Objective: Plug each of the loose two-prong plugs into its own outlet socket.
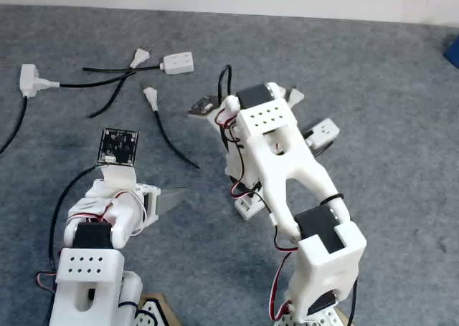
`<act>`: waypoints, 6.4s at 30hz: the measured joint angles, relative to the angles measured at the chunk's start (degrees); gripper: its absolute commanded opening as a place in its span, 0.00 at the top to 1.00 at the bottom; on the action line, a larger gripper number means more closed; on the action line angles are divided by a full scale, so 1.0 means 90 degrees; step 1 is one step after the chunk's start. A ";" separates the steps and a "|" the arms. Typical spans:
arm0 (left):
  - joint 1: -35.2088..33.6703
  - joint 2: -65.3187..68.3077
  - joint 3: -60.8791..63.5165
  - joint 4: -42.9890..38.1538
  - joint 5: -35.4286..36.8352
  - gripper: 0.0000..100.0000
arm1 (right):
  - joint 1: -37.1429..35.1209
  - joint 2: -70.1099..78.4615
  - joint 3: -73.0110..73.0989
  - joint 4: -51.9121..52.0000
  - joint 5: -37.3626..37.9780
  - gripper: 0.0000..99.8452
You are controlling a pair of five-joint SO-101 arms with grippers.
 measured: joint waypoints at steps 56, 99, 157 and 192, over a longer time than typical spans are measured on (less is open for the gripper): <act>-0.0049 0.0000 0.0000 0.0000 0.0000 0.56 | -0.0205 0.0928 0.1446 -0.1651 0.0049 0.99; -0.0059 0.0000 0.0176 -0.0186 0.0000 0.56 | -0.0440 -0.0703 -0.0469 -0.0020 -0.1192 0.62; 0.5138 0.7697 -0.5343 0.1123 -0.1319 0.62 | 0.5089 -1.1389 1.0979 -0.4991 -0.2266 0.62; 0.4864 0.8332 -0.5929 0.0752 -0.2100 0.99 | 0.4796 -1.1399 1.1126 -0.4991 -0.2256 0.62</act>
